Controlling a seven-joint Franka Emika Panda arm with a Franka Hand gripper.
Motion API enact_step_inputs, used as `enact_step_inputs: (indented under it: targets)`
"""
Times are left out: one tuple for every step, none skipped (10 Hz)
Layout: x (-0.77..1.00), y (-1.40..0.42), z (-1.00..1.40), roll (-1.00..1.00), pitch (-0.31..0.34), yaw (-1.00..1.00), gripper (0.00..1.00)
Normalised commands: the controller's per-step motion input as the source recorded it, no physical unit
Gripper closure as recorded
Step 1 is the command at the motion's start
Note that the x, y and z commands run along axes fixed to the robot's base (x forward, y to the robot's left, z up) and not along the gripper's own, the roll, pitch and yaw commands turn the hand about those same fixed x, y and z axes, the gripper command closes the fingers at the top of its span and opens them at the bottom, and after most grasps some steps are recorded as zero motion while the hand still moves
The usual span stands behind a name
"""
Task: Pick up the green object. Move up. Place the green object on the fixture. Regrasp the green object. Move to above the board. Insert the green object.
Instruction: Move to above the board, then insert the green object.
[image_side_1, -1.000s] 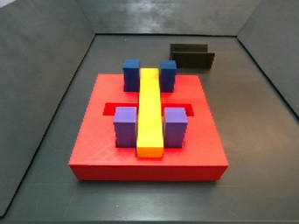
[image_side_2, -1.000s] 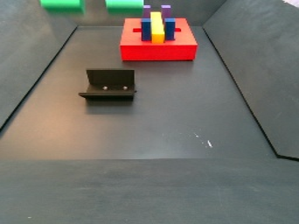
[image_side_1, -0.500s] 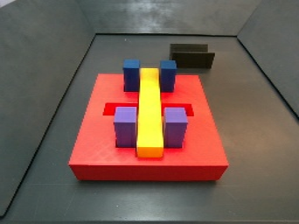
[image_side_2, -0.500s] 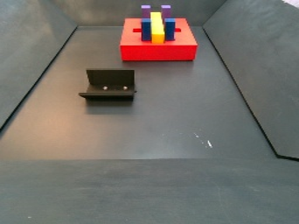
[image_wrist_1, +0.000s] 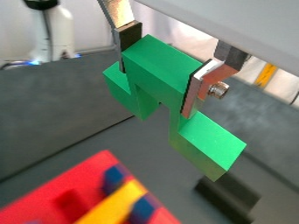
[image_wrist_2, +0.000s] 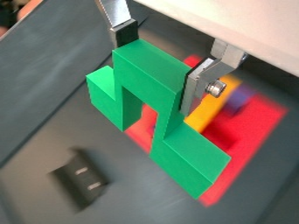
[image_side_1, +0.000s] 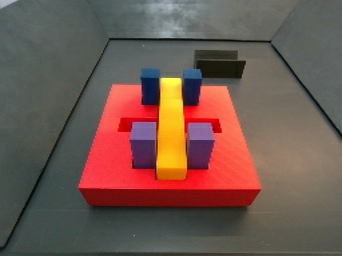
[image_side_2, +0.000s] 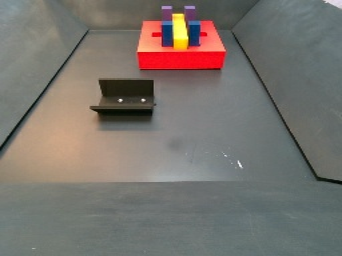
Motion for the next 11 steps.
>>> enact_step_inputs:
  targets:
    - [-0.22, -0.16, 0.03, -1.0, 0.023, -0.07, 1.0]
    - [-0.08, -0.04, 0.0, -1.0, 0.038, -0.06, 1.0]
    - [-0.08, -0.05, 0.02, -0.65, 0.003, -0.04, 1.0]
    - [-0.09, -0.02, 0.01, -0.43, -0.031, -0.02, 1.0]
    - [-0.08, 0.0, 0.0, -0.34, -0.041, -0.01, 1.0]
    - [-0.06, 0.02, 0.01, -0.22, -0.05, -0.01, 1.0]
    - [0.65, -0.01, -0.43, 0.0, 0.026, 0.05, 1.0]
    - [0.76, -0.04, -0.5, 0.0, 0.0, 0.05, 1.0]
    - [0.67, -0.1, -0.57, -0.02, 0.0, 0.07, 1.0]
    - [0.73, -0.1, -0.6, -0.06, 0.007, 0.1, 1.0]
    - [0.71, -0.11, -0.55, -0.11, 0.024, 0.11, 1.0]
